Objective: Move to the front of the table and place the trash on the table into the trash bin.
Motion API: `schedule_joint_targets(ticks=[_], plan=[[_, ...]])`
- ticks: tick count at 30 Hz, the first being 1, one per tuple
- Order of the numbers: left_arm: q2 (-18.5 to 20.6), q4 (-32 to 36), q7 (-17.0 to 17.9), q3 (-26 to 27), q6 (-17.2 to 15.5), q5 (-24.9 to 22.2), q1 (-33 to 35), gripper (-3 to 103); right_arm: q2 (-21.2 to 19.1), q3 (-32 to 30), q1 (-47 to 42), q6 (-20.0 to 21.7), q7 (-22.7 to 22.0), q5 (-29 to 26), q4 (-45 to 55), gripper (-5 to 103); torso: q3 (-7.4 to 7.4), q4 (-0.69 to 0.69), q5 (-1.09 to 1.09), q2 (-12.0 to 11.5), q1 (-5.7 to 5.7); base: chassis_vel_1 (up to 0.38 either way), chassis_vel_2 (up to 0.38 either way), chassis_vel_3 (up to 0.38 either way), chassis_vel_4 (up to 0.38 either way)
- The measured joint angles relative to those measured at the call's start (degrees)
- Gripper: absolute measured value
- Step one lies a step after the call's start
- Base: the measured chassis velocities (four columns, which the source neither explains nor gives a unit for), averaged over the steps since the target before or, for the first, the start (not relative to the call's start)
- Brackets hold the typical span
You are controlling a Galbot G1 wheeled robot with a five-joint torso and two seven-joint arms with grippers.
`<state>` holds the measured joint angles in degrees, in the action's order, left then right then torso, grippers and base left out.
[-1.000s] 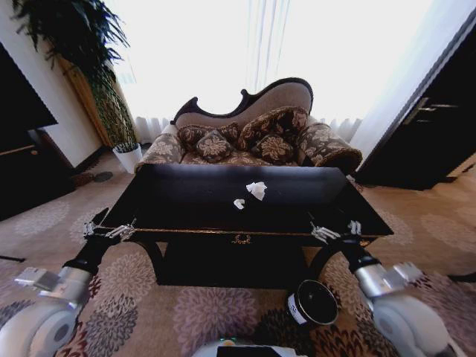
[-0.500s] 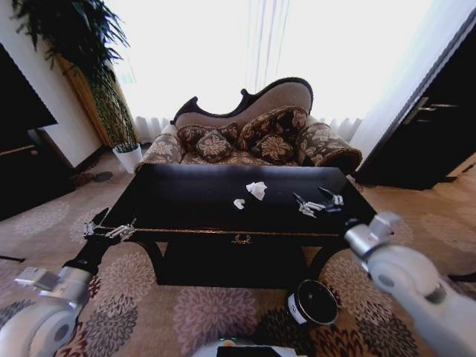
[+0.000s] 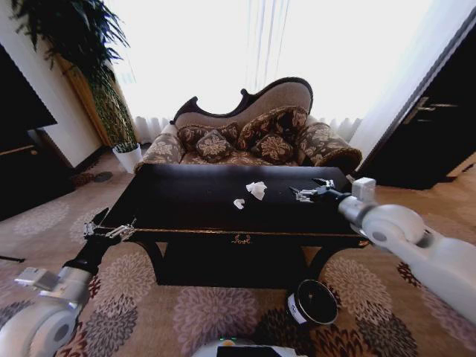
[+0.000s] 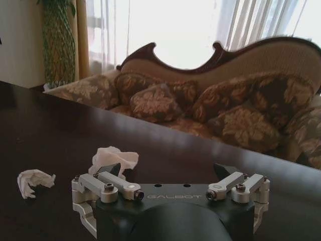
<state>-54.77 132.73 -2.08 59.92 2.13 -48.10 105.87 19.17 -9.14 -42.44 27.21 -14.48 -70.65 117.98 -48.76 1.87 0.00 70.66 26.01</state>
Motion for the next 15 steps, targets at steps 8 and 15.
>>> schedule_joint_targets(ticks=[8,15], plan=[[0.0,0.0,0.0,0.0,0.0,0.0,0.0,100,3.2,20.4,21.2,4.3,-2.9,-6.1,-4.2,100,0.0,-0.01,0.0,0.0,0.0,0.0,0.0,0.0,0.0],[0.0,0.0,0.0,0.0,0.0,0.0,0.0,100,8.8,36.4,38.2,6.4,-5.3,-8.5,-9.7,100,0.0,-0.01,-0.03,0.0,0.0,0.0,0.0,0.0,0.0]])
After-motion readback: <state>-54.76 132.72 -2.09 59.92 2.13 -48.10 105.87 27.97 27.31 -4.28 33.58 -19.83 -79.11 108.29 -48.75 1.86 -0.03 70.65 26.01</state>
